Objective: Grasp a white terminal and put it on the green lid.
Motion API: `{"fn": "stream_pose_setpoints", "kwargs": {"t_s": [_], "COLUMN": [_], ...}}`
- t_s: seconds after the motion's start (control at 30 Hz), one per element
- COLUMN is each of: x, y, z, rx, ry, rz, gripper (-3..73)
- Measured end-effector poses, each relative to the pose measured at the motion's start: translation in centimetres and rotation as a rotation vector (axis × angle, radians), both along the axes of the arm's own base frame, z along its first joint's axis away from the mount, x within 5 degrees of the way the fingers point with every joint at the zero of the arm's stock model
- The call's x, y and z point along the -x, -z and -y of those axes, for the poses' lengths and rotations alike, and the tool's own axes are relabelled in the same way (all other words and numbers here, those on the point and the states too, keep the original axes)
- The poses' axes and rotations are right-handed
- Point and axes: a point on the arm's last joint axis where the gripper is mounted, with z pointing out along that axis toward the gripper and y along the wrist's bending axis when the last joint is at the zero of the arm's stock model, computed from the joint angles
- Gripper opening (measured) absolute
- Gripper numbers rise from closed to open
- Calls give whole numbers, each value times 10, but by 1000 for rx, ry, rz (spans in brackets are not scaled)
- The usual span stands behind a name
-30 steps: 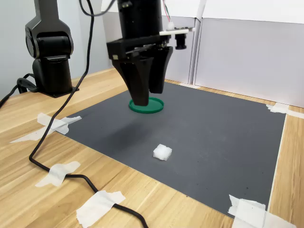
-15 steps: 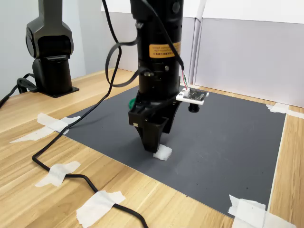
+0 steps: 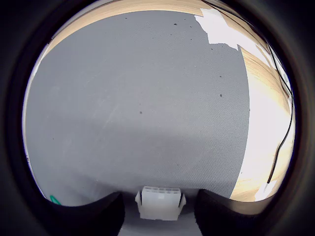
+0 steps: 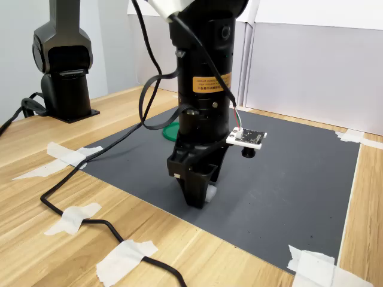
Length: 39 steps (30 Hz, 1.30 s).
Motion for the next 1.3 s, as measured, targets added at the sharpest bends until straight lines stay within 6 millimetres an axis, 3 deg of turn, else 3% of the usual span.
{"fn": "stream_pose_setpoints", "kwargs": {"t_s": [0.27, 0.57, 0.7, 0.8, 0.97, 1.07, 1.3], "x": [-1, -1, 0, 4, 19, 39, 97], "y": [1, 1, -2, -17, -51, -60, -53], "z": [1, 4, 3, -1, -33, -61, -123], "rx": [7, 25, 15, 11, 8, -7, -28], "ry": [-4, -7, 15, 21, -48, -110, -284], "rz": [-4, 1, 8, 17, 37, 33, 11], "gripper": [577, 314, 315, 315, 315, 315, 315]}}
